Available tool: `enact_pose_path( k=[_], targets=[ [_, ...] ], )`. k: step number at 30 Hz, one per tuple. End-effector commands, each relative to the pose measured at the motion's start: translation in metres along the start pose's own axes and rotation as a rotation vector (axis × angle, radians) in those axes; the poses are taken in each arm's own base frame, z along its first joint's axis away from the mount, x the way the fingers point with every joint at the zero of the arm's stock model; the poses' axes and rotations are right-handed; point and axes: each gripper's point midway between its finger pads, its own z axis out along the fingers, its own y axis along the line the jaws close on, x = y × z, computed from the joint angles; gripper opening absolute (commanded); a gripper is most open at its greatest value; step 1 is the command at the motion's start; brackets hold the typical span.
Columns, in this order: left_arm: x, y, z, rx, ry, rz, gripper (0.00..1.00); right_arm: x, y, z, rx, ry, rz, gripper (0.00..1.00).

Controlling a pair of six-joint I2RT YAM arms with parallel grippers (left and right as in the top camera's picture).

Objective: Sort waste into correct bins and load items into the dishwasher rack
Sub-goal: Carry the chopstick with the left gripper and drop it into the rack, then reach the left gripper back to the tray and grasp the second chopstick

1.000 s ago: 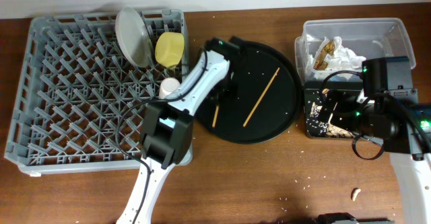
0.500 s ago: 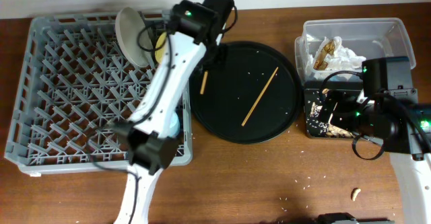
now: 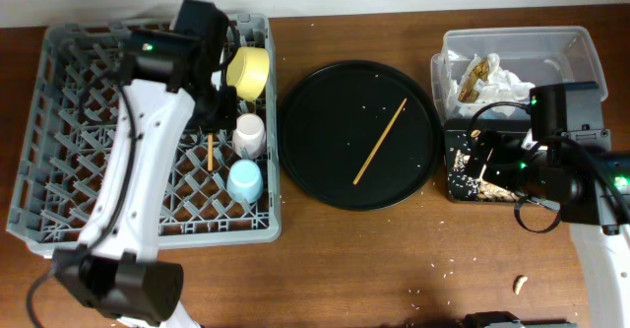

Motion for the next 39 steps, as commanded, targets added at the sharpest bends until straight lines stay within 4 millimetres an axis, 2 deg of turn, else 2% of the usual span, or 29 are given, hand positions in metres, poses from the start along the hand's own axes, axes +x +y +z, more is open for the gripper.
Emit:
enact_pose_path(
  k=[1,3,8,12,17,19,20,21,25,29,33,34,36,39],
  targets=[
    [0.012,0.014,0.049,-0.044,0.088,-0.006,0.00,-0.001,-0.002,-0.002,0.007,-0.002,0.000,0.99],
    [0.018,0.022,0.069,-0.063,0.113,-0.021,0.00,-0.001,-0.002,-0.002,0.009,0.001,0.000,0.99],
    [0.028,0.042,0.101,-0.075,0.144,-0.078,0.00,-0.001,-0.002,-0.002,0.008,0.000,0.001,0.99],
    [0.031,0.039,0.112,-0.071,0.147,-0.027,0.00,-0.002,-0.002,-0.002,0.007,-0.003,0.001,0.99],
    [0.030,0.037,0.113,-0.068,0.143,-0.011,0.02,-0.002,-0.002,-0.002,0.007,-0.003,0.001,0.98],
    [0.030,0.038,0.113,-0.069,0.144,-0.007,0.16,-0.002,-0.002,-0.002,0.007,-0.003,0.001,0.99],
    [0.030,0.038,0.113,-0.069,0.144,-0.007,0.33,-0.002,-0.002,-0.002,0.007,-0.003,0.001,0.99],
    [0.031,0.038,0.113,-0.068,0.145,-0.007,0.42,-0.002,-0.002,-0.002,0.007,-0.003,0.001,0.99],
    [0.030,0.037,0.112,-0.066,0.144,-0.007,0.44,-0.002,-0.002,-0.002,0.007,-0.003,0.001,0.99],
    [0.020,0.024,0.099,0.009,0.117,-0.013,0.44,-0.003,-0.001,-0.001,0.004,-0.008,0.001,0.99],
    [-0.005,-0.006,0.068,0.082,0.024,0.007,0.43,-0.003,-0.001,-0.002,0.004,-0.009,0.001,0.99],
    [-0.012,-0.015,0.059,0.093,-0.008,0.016,0.45,-0.003,-0.001,-0.001,0.004,-0.009,0.001,0.98],
    [-0.028,-0.047,0.033,0.125,-0.104,0.069,0.49,-0.003,-0.001,-0.002,0.004,-0.009,0.001,0.98],
    [-0.036,-0.087,0.010,0.168,-0.180,0.150,0.50,-0.003,-0.001,-0.001,0.004,-0.010,0.002,0.98]
  ],
)
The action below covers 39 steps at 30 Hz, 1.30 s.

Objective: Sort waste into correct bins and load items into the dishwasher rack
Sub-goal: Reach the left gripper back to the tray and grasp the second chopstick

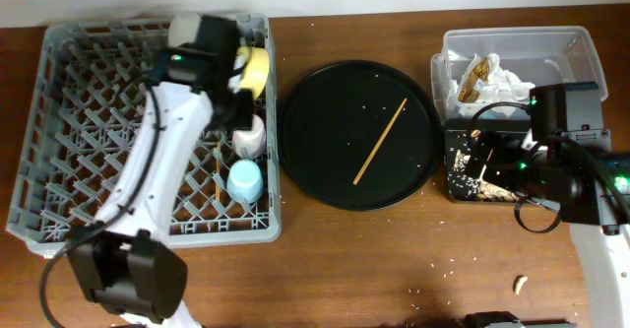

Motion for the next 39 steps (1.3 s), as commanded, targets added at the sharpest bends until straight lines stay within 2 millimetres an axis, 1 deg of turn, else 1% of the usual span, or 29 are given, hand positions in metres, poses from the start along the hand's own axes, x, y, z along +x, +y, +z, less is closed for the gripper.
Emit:
enact_pose_path(
  k=[1,2,4,6,8,9,10,11,12,16,18,20,23,29,32,34,37,39],
  targets=[
    [-0.017,-0.066,-0.027,0.090,-0.102,0.108,0.50,-0.004,-0.001,-0.001,0.003,-0.011,0.002,0.99],
    [-0.018,-0.080,-0.026,0.100,-0.107,0.134,0.51,-0.004,-0.001,-0.001,0.003,-0.010,0.002,0.99],
    [-0.016,-0.107,-0.014,0.116,-0.097,0.188,0.52,-0.003,-0.002,-0.001,0.005,-0.006,0.001,0.98],
    [-0.009,-0.133,0.009,0.123,-0.062,0.241,0.52,-0.001,-0.003,-0.002,0.009,0.001,0.000,0.99],
    [-0.001,-0.155,0.032,0.126,-0.028,0.285,0.52,0.001,-0.003,-0.002,0.011,0.006,0.000,0.99],
    [0.004,-0.168,0.045,0.129,-0.011,0.309,0.52,0.001,-0.003,-0.001,0.012,0.007,0.000,0.98],
    [0.011,-0.184,0.056,0.153,0.009,0.342,0.52,0.001,-0.003,-0.001,0.012,0.007,0.000,0.99],
    [0.017,-0.195,0.063,0.168,0.023,0.362,0.52,0.001,-0.003,-0.001,0.012,0.007,0.000,0.99],
    [0.023,-0.206,0.070,0.178,0.035,0.381,0.52,0.000,-0.003,-0.002,0.012,0.006,0.000,0.98],
    [0.044,-0.233,0.088,0.177,0.065,0.463,0.53,0.000,-0.003,-0.001,0.012,0.006,0.000,0.99],
    [0.050,-0.240,0.093,0.178,0.070,0.483,0.52,0.000,-0.003,-0.001,0.012,0.006,0.000,0.99],
    [0.050,-0.243,0.096,0.167,0.062,0.492,0.52,0.000,-0.003,-0.001,0.012,0.006,0.000,0.99],
    [0.053,-0.251,0.112,0.160,0.064,0.505,0.52,0.000,-0.003,-0.002,0.011,0.006,0.000,0.98],
    [0.066,-0.250,0.143,0.133,0.125,0.514,0.52,0.000,-0.003,-0.002,0.011,0.006,0.000,0.98],
    [0.069,-0.249,0.147,0.128,0.136,0.516,0.52,0.000,-0.003,-0.001,0.012,0.006,0.000,0.99],
    [0.069,-0.252,0.147,0.131,0.131,0.520,0.51,0.000,-0.003,-0.001,0.012,0.006,0.000,0.99],
    [0.071,-0.257,0.150,0.136,0.126,0.530,0.47,0.000,-0.003,-0.002,0.011,0.006,0.000,0.98],
    [0.074,-0.260,0.153,0.138,0.123,0.536,0.47,0.000,-0.003,-0.002,0.012,0.006,0.000,0.99]
  ],
)
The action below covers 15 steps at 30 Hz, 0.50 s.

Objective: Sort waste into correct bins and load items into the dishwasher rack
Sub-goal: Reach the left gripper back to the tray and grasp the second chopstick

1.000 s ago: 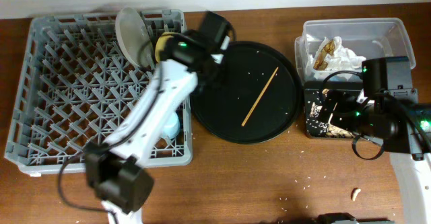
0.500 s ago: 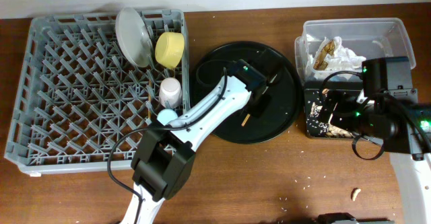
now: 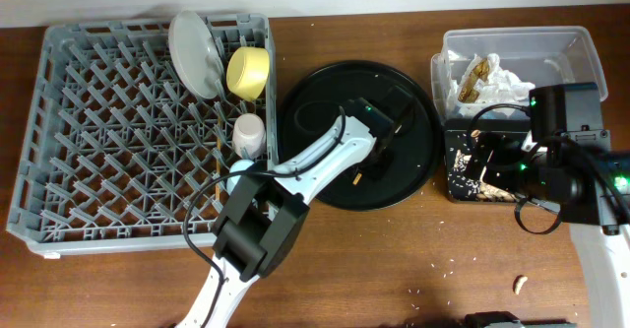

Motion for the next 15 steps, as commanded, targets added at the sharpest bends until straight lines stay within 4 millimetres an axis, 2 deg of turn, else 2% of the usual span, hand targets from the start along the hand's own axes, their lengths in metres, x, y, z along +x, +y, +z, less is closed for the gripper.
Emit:
enact_pose_path(
  k=[1,6,15],
  targets=[
    [0.0038,-0.0076,0.0106,-0.005,0.009,0.032,0.47,-0.0025,-0.0016,-0.0015,0.005,-0.006,0.001,0.98],
    [0.0033,-0.0082,0.0147,-0.006,0.002,0.059,0.41,-0.0025,-0.0017,-0.0015,0.006,-0.006,0.001,0.99],
    [0.0013,-0.0036,0.0176,-0.034,-0.008,0.060,0.41,-0.0024,-0.0017,-0.0015,0.005,-0.006,0.001,0.98]
  ],
)
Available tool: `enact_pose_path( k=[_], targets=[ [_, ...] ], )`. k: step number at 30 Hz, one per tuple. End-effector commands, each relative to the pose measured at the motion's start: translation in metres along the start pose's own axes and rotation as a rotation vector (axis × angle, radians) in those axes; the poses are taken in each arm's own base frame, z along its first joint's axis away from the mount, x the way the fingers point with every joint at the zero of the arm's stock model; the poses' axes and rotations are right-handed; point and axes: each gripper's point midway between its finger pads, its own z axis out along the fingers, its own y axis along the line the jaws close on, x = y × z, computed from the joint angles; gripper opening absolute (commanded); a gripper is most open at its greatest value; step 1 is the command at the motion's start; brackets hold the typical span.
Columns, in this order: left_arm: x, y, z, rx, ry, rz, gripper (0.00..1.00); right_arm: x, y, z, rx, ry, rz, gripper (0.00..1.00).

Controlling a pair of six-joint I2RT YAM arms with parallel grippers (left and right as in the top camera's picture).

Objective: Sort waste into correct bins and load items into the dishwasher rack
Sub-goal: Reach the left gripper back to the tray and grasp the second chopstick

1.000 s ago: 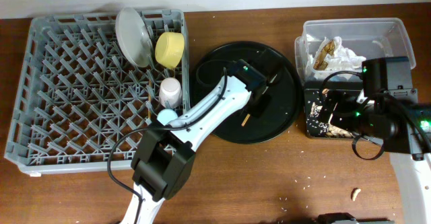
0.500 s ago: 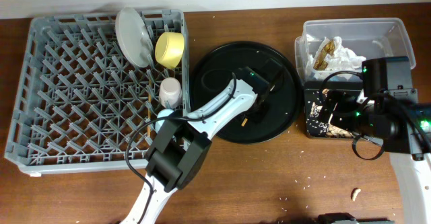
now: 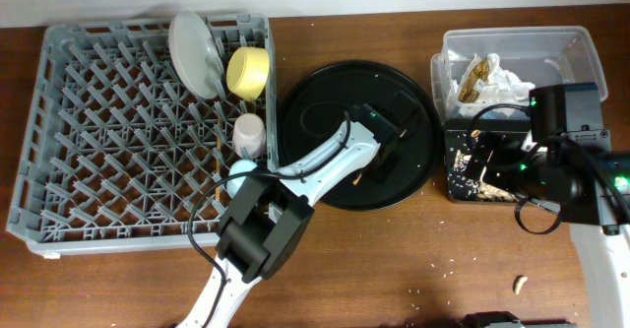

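A wooden chopstick [image 3: 403, 106] lies slantwise on the round black tray [image 3: 315, 101]. My left gripper [image 3: 386, 149] hangs over the stick's middle and hides that stretch; black on black, its jaws cannot be made out. The grey dishwasher rack [image 3: 89, 131] holds a grey plate [image 3: 195, 40] on edge, a yellow cup [image 3: 248, 72], a white cup [image 3: 249, 131], a blue cup [image 3: 239, 180] partly under my left arm, and another chopstick [image 3: 217, 156]. My right gripper [image 3: 482, 163] stays over the black bin [image 3: 455, 175]; its jaws are hidden too.
A clear bin [image 3: 571, 42] at the back right holds crumpled tissue and food scraps. The black bin in front of it has scraps inside. A small crumb [image 3: 519, 284] lies on the brown table near the front right, with fine bits scattered about.
My left gripper has shifted a little to the right and toward the front over the chopstick on the tray. The right arm and all the objects stand as before.
My left gripper was at the rack's back edge beside the yellow cup. Then the grey plate showed under it there. Then the plate stood alone in the rack and the gripper was over the tray's chopstick, where it still is.
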Motion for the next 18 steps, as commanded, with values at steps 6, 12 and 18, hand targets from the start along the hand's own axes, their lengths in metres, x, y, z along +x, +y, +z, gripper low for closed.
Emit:
enact_pose_path(
  k=[6,12,18],
  targets=[
    [0.007,0.004,0.016,-0.027,0.030,0.044,0.41,-0.001,-0.002,-0.001,0.008,-0.001,0.003,0.99],
    [0.016,0.004,0.033,-0.031,0.072,0.063,0.31,-0.001,-0.003,-0.002,0.009,0.001,0.002,0.99],
    [0.020,0.005,0.036,-0.033,0.088,0.063,0.01,-0.001,-0.003,-0.002,0.009,0.001,0.002,0.98]
  ],
)
